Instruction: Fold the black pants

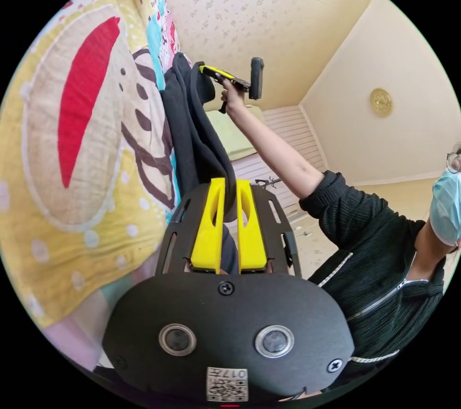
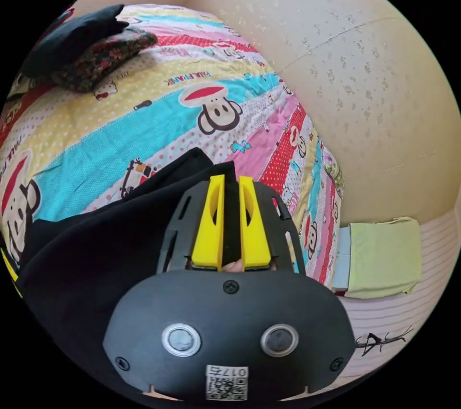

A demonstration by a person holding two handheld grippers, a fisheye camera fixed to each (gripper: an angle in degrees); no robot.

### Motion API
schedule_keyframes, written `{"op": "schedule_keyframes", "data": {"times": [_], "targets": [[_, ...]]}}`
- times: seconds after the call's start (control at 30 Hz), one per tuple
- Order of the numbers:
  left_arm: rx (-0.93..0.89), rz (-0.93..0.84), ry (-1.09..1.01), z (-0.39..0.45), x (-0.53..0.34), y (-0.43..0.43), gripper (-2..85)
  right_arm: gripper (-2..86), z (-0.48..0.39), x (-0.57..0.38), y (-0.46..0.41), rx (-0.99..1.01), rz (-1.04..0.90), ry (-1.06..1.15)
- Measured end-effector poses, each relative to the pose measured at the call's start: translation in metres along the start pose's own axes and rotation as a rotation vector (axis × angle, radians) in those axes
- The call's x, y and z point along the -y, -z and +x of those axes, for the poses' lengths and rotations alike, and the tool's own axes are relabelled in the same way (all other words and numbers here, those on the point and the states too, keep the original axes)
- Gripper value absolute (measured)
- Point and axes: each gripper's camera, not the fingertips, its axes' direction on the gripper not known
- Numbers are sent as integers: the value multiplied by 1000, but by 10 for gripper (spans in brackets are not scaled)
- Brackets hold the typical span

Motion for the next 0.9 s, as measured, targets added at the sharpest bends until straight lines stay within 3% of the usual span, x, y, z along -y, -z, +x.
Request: {"op": "schedule_keyframes", "data": {"times": [0.17,0.3,0.43,0.5,0.6,0.67,0.8,0.9], "targets": [[21,9,-6,-2,-13,5,47,50,49,-76,99,162,201,-176],[5,24,3,-8,-29,7,39,63,54,-153,130,266,184,-276],[-73,77,-31,-13,-48,8,-1,43,27,-262,162,622,245,-363],[-97,80,-55,-15,-56,5,-6,34,-4,-300,181,624,302,-339],[7,60,-155,-5,-72,-4,-9,19,-65,-345,188,582,254,-278],[117,26,-223,5,-82,-16,-9,10,-87,-371,165,611,121,-377],[213,26,-386,52,-97,-51,-9,5,-59,-390,170,818,127,-570],[309,-18,-531,88,-103,-93,-9,3,-37,-390,198,786,276,-541]]}}
